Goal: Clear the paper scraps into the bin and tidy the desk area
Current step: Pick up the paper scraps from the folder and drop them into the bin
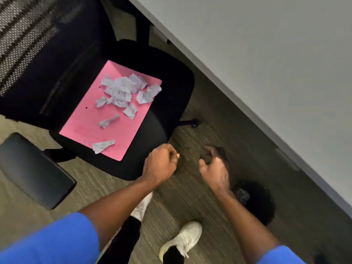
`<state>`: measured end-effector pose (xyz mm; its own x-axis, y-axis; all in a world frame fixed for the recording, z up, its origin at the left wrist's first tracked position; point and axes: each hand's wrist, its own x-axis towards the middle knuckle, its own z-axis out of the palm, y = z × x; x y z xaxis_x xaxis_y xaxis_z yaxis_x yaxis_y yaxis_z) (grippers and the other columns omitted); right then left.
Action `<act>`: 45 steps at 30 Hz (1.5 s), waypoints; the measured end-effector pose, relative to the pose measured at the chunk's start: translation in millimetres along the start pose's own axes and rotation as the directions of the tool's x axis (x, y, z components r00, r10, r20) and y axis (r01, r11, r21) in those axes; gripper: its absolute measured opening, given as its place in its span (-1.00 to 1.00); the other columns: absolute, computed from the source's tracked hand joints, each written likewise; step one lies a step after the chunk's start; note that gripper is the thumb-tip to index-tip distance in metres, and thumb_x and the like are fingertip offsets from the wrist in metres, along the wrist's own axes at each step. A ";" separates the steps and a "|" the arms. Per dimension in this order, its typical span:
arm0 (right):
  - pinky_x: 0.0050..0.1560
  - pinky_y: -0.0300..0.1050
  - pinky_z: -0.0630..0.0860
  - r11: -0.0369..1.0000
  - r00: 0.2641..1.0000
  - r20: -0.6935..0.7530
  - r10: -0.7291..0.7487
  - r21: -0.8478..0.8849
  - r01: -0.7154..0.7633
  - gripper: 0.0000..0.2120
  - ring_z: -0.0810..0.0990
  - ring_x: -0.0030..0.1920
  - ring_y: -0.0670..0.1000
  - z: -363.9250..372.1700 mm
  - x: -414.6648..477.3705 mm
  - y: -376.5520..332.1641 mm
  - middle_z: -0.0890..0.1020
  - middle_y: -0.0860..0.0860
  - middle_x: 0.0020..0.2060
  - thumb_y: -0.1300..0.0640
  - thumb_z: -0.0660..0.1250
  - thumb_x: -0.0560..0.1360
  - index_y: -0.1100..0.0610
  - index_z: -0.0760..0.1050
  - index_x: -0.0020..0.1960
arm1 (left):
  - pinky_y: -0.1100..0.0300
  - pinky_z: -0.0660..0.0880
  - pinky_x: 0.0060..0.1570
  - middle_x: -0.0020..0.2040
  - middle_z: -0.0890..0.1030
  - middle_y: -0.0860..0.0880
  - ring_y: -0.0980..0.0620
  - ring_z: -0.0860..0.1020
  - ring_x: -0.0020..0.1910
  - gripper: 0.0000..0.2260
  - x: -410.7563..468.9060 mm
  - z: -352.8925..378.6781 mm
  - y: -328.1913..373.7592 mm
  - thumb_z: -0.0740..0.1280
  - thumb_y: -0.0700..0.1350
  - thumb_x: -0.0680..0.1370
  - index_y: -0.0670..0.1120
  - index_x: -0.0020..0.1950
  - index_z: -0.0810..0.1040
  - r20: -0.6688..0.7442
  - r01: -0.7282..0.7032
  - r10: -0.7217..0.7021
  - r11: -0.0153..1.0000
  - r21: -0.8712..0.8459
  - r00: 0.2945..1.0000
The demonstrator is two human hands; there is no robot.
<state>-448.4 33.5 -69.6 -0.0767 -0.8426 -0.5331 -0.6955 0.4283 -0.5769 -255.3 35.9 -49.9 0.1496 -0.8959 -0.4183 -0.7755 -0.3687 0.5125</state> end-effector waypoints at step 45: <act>0.35 0.27 0.52 0.473 0.823 0.262 -0.504 -0.713 0.518 0.18 0.34 0.46 0.32 118.2 125.5 -291.7 0.17 0.25 0.58 -0.21 0.63 0.34 -0.26 -0.14 0.66 | -0.17 0.50 0.40 0.69 0.07 -0.11 -0.22 0.18 0.56 -0.06 138.6 -176.4 -147.3 0.61 -0.08 0.46 0.09 0.70 0.13 -0.044 -0.051 0.065 0.964 0.261 0.997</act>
<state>-170.7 -158.7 -41.4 0.4752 -0.8235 -0.3099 -0.8781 -0.4661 -0.1080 -12.2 -77.7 -51.1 0.1256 -0.9280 -0.3508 -0.9155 -0.2446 0.3195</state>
